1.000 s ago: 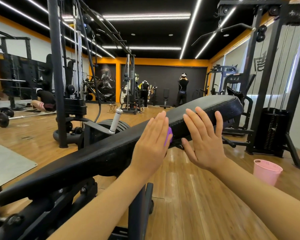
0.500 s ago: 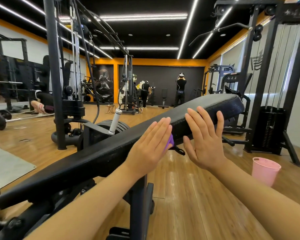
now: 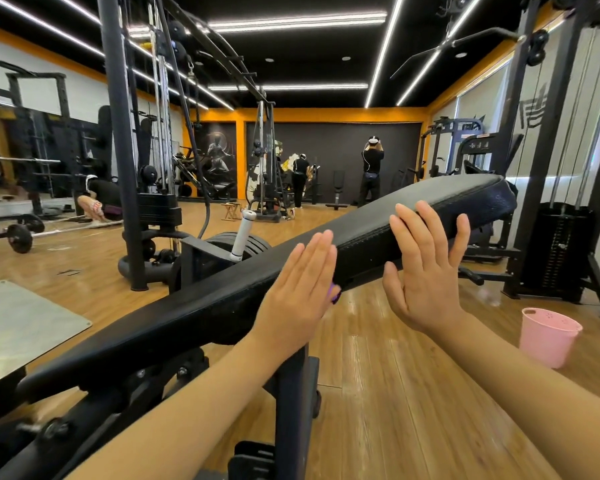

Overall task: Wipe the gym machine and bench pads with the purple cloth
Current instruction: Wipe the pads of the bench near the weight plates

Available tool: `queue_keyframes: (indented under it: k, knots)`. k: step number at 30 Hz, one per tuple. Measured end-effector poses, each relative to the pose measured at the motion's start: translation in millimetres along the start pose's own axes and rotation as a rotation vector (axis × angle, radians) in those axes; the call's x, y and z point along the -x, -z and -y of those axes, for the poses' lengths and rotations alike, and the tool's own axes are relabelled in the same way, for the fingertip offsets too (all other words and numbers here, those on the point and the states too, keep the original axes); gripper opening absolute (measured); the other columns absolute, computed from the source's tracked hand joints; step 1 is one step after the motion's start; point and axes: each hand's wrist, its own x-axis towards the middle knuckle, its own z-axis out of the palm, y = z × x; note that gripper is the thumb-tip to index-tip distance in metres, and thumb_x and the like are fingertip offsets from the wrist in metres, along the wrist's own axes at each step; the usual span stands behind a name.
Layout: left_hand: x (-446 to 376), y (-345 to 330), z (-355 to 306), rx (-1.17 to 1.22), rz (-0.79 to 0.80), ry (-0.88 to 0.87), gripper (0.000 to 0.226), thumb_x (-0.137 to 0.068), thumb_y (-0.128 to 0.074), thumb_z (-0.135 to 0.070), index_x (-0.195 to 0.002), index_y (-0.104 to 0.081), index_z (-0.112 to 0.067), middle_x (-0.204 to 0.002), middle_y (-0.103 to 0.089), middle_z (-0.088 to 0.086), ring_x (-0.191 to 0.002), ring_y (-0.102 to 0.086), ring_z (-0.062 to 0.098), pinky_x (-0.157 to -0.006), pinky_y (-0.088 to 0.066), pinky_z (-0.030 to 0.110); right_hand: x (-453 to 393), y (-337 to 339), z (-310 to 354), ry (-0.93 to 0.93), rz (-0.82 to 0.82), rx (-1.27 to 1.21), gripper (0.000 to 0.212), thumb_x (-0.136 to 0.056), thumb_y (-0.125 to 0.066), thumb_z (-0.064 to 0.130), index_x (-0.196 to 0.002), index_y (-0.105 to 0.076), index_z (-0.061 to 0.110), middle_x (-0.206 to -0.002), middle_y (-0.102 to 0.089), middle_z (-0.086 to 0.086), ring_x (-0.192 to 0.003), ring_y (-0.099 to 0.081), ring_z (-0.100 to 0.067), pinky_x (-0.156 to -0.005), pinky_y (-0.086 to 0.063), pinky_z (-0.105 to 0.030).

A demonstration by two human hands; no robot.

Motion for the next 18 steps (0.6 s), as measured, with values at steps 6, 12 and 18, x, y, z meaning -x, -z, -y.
queue_keyframes:
  k: [6,12,18]
  knots:
    - [101,28,55,-0.13,0.152,0.084,0.04,-0.108,-0.026,-0.007,-0.147,-0.029,0.005,-0.15,-0.036,0.028,-0.14,-0.04,0.041,-0.124,-0.019,0.043,1,1,1,0.0,0.011,0.006,0.052,-0.1,-0.032,0.033,-0.142,-0.037,0.004,-0.151,-0.034,-0.013,-0.146,-0.024,-0.033,-0.118,0.0,-0.059]
    - [64,10,18,-0.07,0.076,0.313,0.048,-0.106,-0.04,-0.017,-0.145,-0.035,0.01,-0.149,-0.04,0.032,-0.141,-0.038,0.042,-0.116,-0.032,0.052,0,-2,9,-0.029,-0.006,-0.011,0.051,-0.096,-0.039,0.031,-0.14,-0.039,0.005,-0.15,-0.034,-0.015,-0.145,-0.024,-0.034,-0.118,0.0,-0.061]
    - [84,6,38,-0.136,0.1,0.181,0.048,-0.103,-0.049,-0.008,-0.144,-0.036,0.012,-0.15,-0.037,0.032,-0.143,-0.036,0.041,-0.122,-0.025,0.047,0,-3,10,-0.042,-0.016,-0.025,0.052,-0.094,-0.04,0.03,-0.14,-0.038,0.006,-0.15,-0.033,-0.014,-0.145,-0.023,-0.034,-0.118,0.001,-0.059]
